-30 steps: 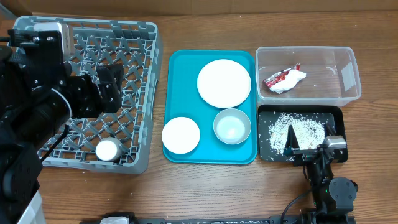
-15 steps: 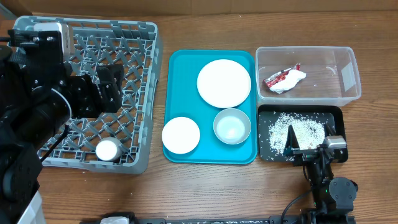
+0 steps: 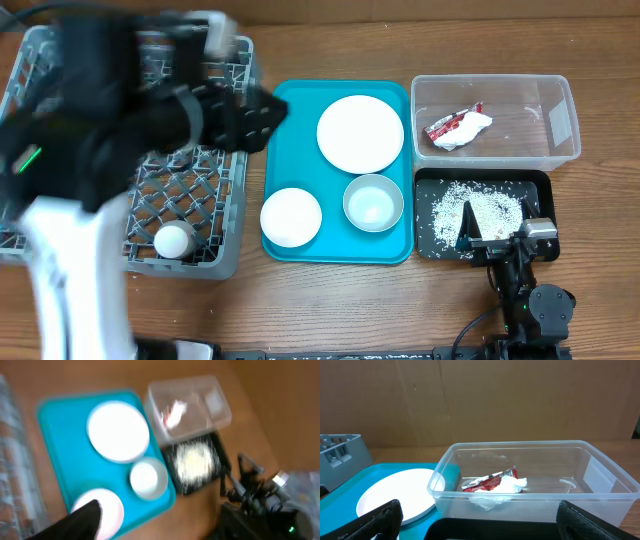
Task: Sort waste into correct bins and load items into the dishwasher
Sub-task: 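Reach the left gripper over the teal tray toward the small white bowl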
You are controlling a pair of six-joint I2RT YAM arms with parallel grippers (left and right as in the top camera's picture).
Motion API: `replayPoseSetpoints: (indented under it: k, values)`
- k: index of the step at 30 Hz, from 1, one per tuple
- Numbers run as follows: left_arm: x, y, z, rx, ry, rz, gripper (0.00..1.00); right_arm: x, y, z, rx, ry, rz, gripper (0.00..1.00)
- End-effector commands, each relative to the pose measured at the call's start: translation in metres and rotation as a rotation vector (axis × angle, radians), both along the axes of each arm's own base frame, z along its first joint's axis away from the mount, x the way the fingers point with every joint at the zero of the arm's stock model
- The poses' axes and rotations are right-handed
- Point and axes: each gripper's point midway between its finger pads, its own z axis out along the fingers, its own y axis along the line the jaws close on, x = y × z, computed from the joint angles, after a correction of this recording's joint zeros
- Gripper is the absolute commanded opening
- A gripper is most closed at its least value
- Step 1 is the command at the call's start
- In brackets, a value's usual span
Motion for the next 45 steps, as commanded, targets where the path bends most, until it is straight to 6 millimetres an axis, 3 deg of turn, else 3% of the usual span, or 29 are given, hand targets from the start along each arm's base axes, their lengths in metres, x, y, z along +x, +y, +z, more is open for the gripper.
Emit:
replayPoseSetpoints:
  k: [1,4,8,11,13,19,23,26,27,28,30,35,39,44,45]
  values:
    - [0.016,-0.033,-0.074,0.105,0.238,-0.051,0.68,0.0,-0.002,-0.002,-0.004,-0.005,-0.008,1.0]
    - [0.025,-0.04,-0.124,0.298,0.34,0.015,0.66,0.0,-0.002,-0.002,-0.004,-0.005,-0.008,1.0]
    - [0.029,-0.05,-0.164,0.495,0.382,0.076,0.65,0.0,-0.002,-0.002,-0.004,-0.005,-0.008,1.0]
    - [0.023,-0.048,-0.18,0.559,0.442,0.134,0.65,0.0,-0.002,-0.002,-0.004,-0.005,-0.008,1.0]
    - [0.012,-0.036,-0.187,0.595,0.52,0.163,0.6,0.0,-0.002,-0.002,-0.004,-0.005,-0.008,1.0]
    - [-0.002,-0.016,-0.204,0.6,0.622,0.17,0.56,0.0,-0.002,-0.002,-0.004,-0.005,-0.008,1.0]
    - [-0.008,-0.016,-0.228,0.607,0.647,0.154,0.54,0.0,-0.002,-0.002,-0.004,-0.005,-0.008,1.0]
    - [0.004,-0.032,-0.245,0.543,0.596,0.102,0.74,0.0,-0.002,-0.002,-0.004,-0.005,-0.008,1.0]
    - [0.008,-0.036,-0.251,0.527,0.592,0.099,0.76,0.0,-0.002,-0.002,-0.004,-0.005,-0.008,1.0]
    - [0.011,-0.041,-0.254,0.507,0.593,0.092,0.68,0.0,-0.002,-0.002,-0.004,-0.005,-0.008,1.0]
    - [0.016,-0.043,-0.255,0.494,0.577,0.094,0.67,0.0,-0.002,-0.002,-0.004,-0.005,-0.008,1.0]
    - [0.036,-0.047,-0.253,0.485,0.485,0.101,0.74,0.0,-0.002,-0.002,-0.004,-0.005,-0.008,1.0]
    - [0.05,-0.032,-0.254,0.517,0.457,0.211,0.7,0.0,-0.002,-0.002,-0.004,-0.005,-0.008,1.0]
    - [0.053,-0.024,-0.254,0.492,0.482,0.237,0.64,0.0,-0.002,-0.002,-0.004,-0.005,-0.008,1.0]
    - [0.053,-0.024,-0.254,0.486,0.484,0.231,0.71,0.0,-0.002,-0.002,-0.004,-0.005,-0.008,1.0]
